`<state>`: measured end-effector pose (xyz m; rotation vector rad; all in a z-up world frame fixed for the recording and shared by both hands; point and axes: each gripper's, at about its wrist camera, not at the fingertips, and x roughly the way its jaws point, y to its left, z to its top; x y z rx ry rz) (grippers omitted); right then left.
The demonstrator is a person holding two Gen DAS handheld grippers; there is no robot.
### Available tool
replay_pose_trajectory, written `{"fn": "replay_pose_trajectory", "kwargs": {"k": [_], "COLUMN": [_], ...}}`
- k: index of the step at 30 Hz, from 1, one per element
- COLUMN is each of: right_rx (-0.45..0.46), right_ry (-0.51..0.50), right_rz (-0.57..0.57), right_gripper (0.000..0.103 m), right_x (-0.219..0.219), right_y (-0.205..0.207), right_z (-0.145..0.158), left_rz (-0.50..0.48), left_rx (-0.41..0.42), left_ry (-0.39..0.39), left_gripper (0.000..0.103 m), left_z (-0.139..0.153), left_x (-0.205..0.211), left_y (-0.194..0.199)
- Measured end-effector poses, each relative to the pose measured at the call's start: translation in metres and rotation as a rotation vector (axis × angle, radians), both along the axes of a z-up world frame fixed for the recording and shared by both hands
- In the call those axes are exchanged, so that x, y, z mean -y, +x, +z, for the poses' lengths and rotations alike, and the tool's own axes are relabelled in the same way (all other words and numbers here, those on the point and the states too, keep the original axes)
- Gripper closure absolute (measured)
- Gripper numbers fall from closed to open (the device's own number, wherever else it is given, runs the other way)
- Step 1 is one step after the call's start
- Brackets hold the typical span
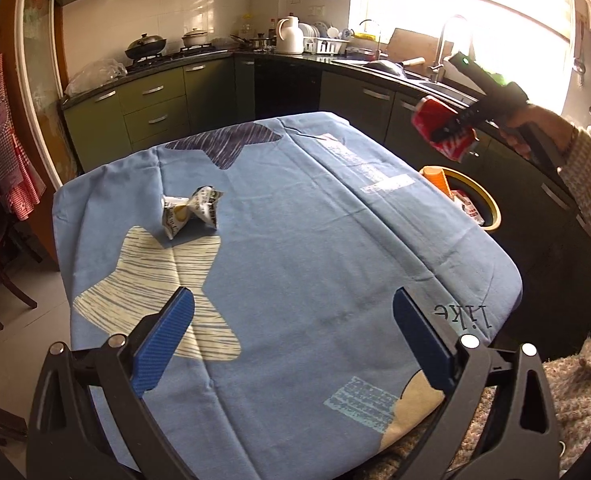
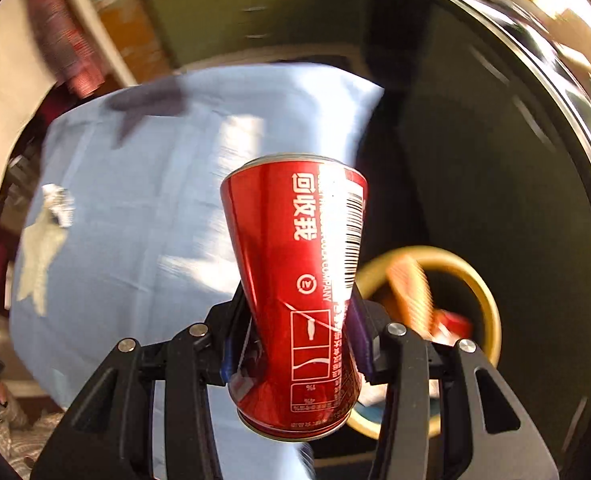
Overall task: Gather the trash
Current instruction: 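Carry the red can over the bin and open the right gripper, then grasp the crumpled snack wrapper with the left gripper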
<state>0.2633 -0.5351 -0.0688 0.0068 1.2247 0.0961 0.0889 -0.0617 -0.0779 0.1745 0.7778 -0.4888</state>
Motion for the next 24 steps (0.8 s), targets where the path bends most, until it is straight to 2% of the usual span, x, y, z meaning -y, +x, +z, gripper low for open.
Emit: {"fn": "replay_pose_trajectory", "kwargs": {"k": [4, 8, 16, 17, 18, 21, 24], "right_rx": [-0.025, -0.052, -0.083, -0.078, -0.065, -0.002, 0.075], "right_ry": [0.021, 0.026, 0.024, 0.010, 0.005, 0.041, 0.066], "right_rz": [-0.120, -0.201, -0.315, -0.332, -0.345, -0.358, -0.318], "right_gripper": [0.058, 0.058, 0.056, 0.049, 0.047, 0.047, 0.046], "right_x": [0.062, 0.105, 0.147, 0.150, 0.152, 0.153, 0.138], "right_y": [-0.026, -0.040, -0.045, -0.046, -0.047, -0.057, -0.074], "right_z": [-0.024, -0.049, -0.082, -0.081, -0.079, -0.059, -0.030], "left_rz": [-0.024, -0.041, -0.052, -0.052, -0.051, -0.046, -0.041], "left_rx": [-0.006, -0.001, 0.004, 0.005, 0.004, 0.000, -0.004], "left_ry": [0.011, 0.029, 0.046, 0.047, 0.046, 0.047, 0.046], "left_gripper": [0.008, 0.008, 0.008, 0.008, 0.008, 0.008, 0.008], "left_z": [0.000, 0.001, 0.003, 0.003, 0.003, 0.003, 0.002], "left_x": [0.013, 0.024, 0.033, 0.033, 0.033, 0.033, 0.032], "left_y": [0.001, -0.001, -0.004, -0.004, -0.004, -0.003, 0.000]}}
